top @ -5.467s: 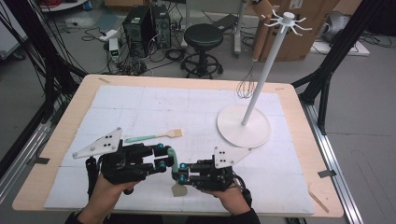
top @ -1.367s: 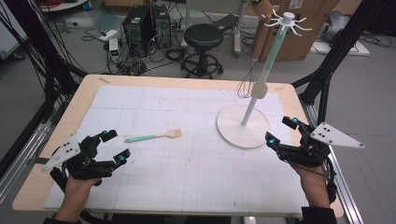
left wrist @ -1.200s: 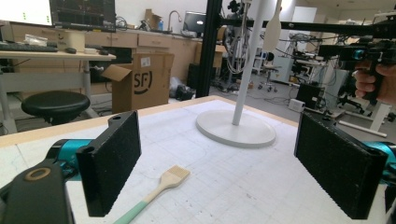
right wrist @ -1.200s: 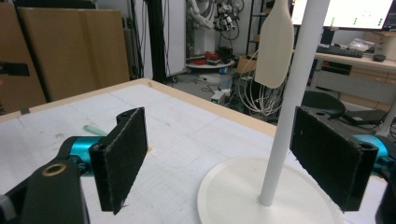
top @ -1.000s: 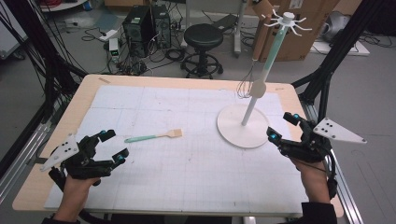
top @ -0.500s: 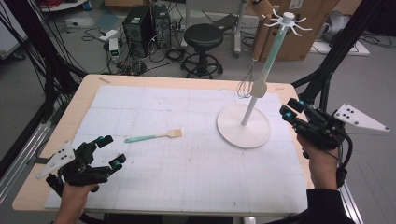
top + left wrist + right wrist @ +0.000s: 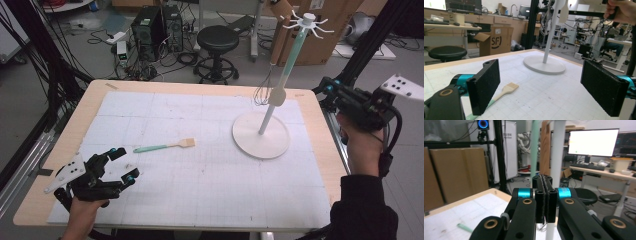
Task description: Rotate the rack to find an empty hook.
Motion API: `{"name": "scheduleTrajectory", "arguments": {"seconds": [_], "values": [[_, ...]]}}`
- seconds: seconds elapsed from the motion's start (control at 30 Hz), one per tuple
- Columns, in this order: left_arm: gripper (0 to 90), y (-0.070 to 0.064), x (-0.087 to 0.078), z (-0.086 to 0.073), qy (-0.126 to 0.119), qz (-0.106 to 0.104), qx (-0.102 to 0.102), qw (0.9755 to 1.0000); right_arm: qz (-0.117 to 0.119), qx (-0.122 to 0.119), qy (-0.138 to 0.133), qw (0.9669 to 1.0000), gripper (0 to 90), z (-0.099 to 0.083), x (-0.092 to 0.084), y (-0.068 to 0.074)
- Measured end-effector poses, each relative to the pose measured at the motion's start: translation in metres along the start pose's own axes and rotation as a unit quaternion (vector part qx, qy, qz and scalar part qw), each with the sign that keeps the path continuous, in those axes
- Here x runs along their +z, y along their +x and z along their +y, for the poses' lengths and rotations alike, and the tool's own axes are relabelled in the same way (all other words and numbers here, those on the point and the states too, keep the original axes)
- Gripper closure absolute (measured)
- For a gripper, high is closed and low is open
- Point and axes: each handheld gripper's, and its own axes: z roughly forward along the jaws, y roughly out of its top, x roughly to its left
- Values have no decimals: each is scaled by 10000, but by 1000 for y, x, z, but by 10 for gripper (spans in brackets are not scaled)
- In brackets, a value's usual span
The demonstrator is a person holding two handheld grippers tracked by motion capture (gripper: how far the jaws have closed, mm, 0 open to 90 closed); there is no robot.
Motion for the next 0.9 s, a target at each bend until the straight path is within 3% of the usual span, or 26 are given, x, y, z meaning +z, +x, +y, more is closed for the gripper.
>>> {"name": "scheduleTrajectory", "arguments": {"seconds": [0.2, 0.47, 0.67, 0.9], "values": [[165, -1, 2, 0, -4, -72, 2, 10000, -68, -64, -26, 10000, 893, 27, 12, -5], [165, -1, 1, 0, -53, -118, -11, 9999, -403, -143, 107, 9990, 893, 55, 28, -12], [165, -1, 0, 1, -49, -121, -31, 9999, -591, -159, 175, 9980, 893, 65, 38, -14], [165, 1, -5, 1, -59, -96, -47, 9999, -487, -162, 234, 9984, 893, 66, 49, -6]]}}
